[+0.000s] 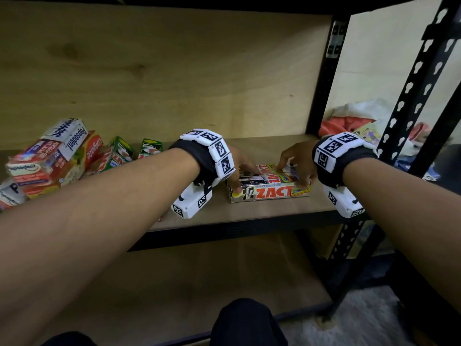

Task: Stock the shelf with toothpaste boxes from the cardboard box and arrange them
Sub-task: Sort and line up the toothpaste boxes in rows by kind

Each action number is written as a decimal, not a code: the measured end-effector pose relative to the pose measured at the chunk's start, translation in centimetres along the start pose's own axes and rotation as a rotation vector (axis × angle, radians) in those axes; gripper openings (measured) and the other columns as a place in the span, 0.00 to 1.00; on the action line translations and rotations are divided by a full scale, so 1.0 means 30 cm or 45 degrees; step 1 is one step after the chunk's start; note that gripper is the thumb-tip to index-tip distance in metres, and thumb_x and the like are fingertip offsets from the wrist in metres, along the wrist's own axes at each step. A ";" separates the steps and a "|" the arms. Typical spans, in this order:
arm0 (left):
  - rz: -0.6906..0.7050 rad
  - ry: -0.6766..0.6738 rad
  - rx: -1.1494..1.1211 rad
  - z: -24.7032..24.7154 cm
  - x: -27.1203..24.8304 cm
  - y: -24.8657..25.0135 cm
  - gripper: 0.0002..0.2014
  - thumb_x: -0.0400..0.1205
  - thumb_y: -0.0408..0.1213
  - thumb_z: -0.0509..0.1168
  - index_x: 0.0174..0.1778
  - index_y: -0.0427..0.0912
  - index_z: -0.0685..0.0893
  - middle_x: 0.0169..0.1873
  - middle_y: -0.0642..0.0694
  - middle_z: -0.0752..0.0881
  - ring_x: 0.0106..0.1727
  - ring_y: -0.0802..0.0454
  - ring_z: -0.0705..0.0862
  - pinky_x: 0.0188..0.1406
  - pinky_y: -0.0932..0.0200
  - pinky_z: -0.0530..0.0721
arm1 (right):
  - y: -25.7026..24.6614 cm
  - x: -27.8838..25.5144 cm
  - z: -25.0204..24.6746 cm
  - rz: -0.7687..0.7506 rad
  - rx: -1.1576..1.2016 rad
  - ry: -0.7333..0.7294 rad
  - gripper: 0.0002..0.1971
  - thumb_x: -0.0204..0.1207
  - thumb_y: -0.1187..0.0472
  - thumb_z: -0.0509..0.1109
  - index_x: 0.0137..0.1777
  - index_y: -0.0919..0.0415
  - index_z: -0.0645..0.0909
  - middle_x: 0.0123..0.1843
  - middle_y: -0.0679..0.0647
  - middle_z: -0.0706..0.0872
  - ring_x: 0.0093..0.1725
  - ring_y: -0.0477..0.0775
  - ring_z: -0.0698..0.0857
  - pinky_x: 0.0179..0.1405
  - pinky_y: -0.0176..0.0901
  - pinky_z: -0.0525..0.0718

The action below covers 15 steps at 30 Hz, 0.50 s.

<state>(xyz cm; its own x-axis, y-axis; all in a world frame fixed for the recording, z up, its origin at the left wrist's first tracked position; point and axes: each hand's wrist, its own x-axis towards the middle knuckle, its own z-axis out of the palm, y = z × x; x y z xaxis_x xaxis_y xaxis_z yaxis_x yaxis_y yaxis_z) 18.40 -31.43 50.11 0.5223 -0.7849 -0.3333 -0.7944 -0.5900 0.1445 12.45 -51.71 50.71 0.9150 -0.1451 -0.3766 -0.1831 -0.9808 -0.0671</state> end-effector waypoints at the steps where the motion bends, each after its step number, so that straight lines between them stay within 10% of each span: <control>1: -0.002 -0.019 0.018 -0.006 0.014 -0.001 0.37 0.78 0.37 0.75 0.83 0.51 0.67 0.77 0.50 0.73 0.76 0.55 0.71 0.62 0.69 0.65 | 0.003 0.008 -0.004 -0.002 0.000 0.004 0.34 0.63 0.75 0.83 0.68 0.49 0.83 0.64 0.51 0.79 0.36 0.44 0.82 0.31 0.35 0.86; 15: -0.134 0.063 0.297 -0.010 0.095 -0.002 0.34 0.86 0.40 0.65 0.86 0.47 0.57 0.81 0.45 0.68 0.76 0.47 0.73 0.64 0.59 0.72 | 0.016 0.077 0.003 0.000 -0.003 0.082 0.35 0.65 0.74 0.82 0.72 0.52 0.81 0.63 0.52 0.80 0.34 0.43 0.80 0.17 0.29 0.79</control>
<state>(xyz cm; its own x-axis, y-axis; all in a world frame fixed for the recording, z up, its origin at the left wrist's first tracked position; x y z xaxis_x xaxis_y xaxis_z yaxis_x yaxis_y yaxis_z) 20.02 -33.69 49.44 0.6159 -0.7331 -0.2886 -0.7819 -0.6137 -0.1096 14.45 -52.51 49.71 0.9363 -0.1535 -0.3160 -0.1826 -0.9811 -0.0645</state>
